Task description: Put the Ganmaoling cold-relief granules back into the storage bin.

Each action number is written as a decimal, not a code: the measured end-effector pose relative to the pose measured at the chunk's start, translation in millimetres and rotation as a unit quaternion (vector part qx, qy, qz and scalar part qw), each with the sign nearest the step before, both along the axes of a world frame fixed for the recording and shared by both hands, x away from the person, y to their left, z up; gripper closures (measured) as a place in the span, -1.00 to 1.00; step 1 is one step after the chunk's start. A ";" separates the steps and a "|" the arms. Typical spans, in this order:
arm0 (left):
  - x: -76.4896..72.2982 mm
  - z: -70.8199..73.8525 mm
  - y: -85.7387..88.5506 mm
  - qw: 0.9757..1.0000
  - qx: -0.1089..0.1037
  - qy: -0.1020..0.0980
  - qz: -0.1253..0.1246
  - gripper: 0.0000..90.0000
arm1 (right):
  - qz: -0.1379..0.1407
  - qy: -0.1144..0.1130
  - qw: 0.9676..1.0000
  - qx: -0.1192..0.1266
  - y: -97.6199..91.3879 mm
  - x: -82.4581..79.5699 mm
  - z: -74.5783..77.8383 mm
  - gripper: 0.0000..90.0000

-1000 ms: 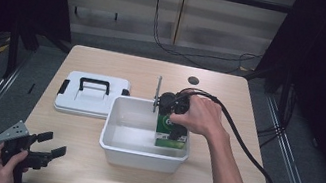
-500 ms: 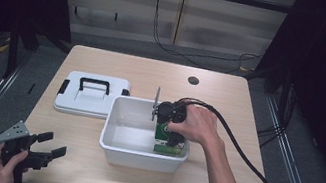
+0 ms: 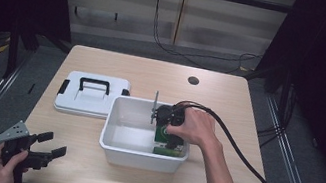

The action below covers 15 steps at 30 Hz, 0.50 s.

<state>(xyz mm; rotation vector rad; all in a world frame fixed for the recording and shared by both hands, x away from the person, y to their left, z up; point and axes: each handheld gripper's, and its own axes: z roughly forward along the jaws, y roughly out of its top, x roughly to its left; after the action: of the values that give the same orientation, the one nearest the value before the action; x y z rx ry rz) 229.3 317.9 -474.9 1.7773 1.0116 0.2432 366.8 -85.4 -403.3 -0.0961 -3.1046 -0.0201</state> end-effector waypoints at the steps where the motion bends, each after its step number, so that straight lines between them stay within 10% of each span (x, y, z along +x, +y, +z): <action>1: -0.1 0.1 0.0 1.000 0.000 0.000 0.000 -0.65 | 0.001 0.001 1.000 -0.001 0.3 0.1 -0.9 -0.66; 15: -0.1 0.2 0.0 1.000 0.000 -0.001 -0.001 -0.65 | -0.016 0.005 1.000 -0.016 4.6 1.2 -15.9 -0.70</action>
<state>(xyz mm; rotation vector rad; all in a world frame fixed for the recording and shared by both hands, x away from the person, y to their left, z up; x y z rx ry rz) 229.2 317.9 -474.6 1.7777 1.0092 0.2438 368.0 -80.7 -419.1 -0.1468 -3.0932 0.0278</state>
